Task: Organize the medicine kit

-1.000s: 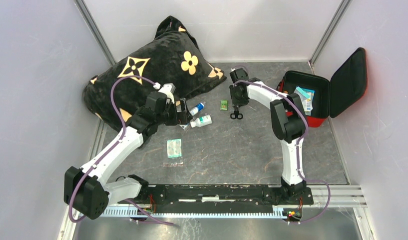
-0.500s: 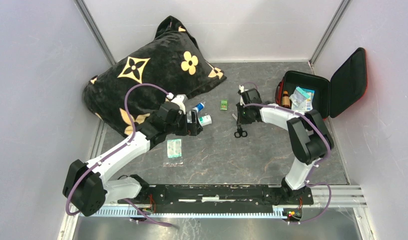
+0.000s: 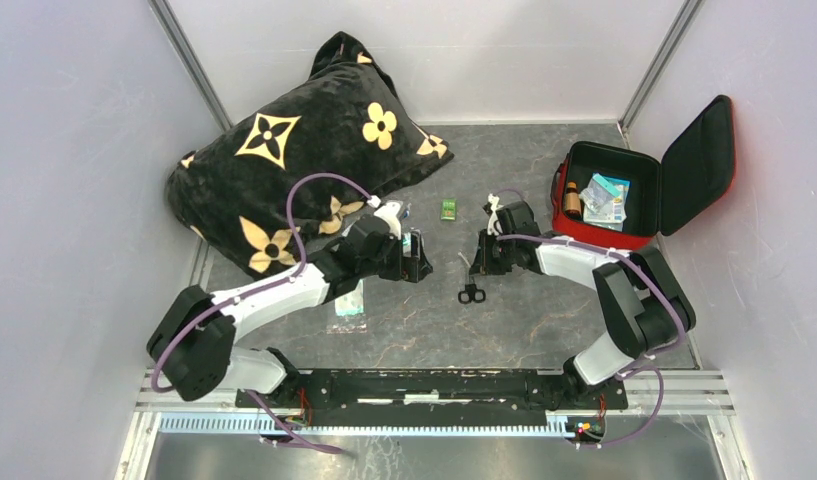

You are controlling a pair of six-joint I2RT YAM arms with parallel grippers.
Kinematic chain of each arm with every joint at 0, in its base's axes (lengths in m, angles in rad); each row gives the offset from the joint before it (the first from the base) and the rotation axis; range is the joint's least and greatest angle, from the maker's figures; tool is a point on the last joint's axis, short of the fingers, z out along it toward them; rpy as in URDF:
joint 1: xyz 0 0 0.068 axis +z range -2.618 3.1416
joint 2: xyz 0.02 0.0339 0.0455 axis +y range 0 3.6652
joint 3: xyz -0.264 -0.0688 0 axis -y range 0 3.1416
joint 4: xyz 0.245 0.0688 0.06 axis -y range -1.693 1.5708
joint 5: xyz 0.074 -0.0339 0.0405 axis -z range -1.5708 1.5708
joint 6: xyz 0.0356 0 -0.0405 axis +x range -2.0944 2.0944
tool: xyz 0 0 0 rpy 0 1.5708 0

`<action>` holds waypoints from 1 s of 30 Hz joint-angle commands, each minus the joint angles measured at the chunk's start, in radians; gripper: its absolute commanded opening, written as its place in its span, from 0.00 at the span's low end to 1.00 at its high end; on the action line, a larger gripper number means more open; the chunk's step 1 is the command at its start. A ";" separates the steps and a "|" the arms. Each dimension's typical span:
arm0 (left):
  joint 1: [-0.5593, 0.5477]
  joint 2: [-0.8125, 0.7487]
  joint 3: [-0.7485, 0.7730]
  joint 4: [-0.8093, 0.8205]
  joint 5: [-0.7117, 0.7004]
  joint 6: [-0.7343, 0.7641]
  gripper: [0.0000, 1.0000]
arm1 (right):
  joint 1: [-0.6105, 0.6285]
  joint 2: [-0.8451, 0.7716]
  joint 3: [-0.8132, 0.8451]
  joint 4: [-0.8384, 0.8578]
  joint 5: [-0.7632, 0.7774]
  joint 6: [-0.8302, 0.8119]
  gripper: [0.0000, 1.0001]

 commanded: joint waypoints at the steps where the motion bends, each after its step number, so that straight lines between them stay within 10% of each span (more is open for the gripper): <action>1: -0.034 0.076 -0.008 0.137 0.009 -0.038 0.89 | 0.005 -0.065 -0.028 0.053 -0.036 0.040 0.00; 16: -0.114 0.258 0.034 0.260 0.004 -0.045 0.75 | 0.005 -0.116 -0.119 0.128 -0.111 0.099 0.00; 30: -0.143 0.413 0.056 0.373 0.071 -0.075 0.33 | 0.006 -0.121 -0.150 0.181 -0.140 0.119 0.00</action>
